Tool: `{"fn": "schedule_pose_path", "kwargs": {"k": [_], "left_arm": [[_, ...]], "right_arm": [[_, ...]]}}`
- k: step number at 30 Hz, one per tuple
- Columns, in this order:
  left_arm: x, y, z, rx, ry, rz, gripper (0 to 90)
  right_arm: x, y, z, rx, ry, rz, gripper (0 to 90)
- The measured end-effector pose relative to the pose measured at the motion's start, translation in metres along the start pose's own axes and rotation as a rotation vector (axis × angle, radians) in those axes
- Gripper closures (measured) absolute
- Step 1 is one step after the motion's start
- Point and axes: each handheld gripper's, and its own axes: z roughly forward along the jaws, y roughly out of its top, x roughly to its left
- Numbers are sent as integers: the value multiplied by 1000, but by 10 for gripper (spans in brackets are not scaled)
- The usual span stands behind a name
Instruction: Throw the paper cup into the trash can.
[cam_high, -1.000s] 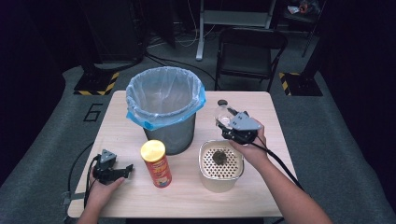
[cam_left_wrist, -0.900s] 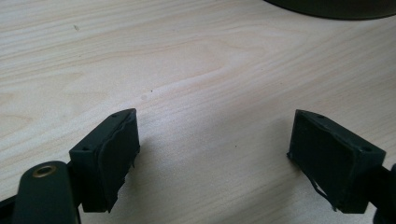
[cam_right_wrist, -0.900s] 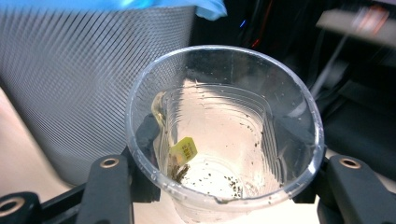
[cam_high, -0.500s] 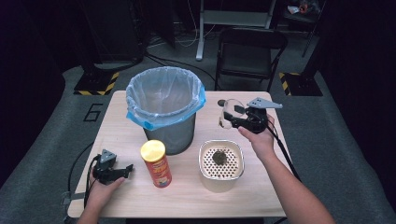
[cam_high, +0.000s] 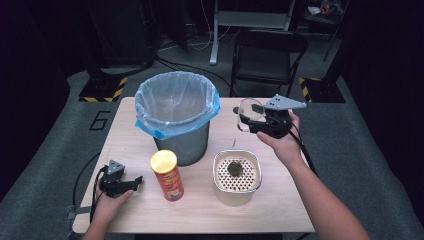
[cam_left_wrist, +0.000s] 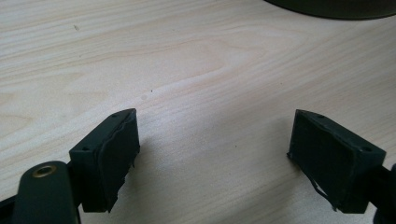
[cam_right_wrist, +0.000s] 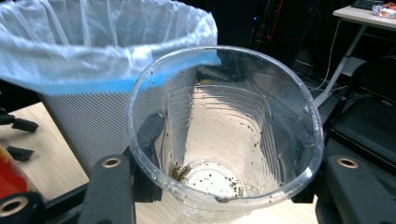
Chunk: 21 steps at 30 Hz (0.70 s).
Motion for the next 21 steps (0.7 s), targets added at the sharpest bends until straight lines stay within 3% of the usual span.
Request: {"fn": "schedule_pose_path", "kwargs": {"k": [9, 17, 21], "left_arm": [[0, 0, 0, 1, -1, 1, 157], [0, 0, 0, -3, 0, 4, 154], [1, 0, 0, -4, 1, 7, 149]], "right_arm": [[0, 37, 0, 17, 14, -13, 422], [8, 49, -1, 22, 42, -1, 417], [15, 56, -6, 20, 56, -18, 416]]}}
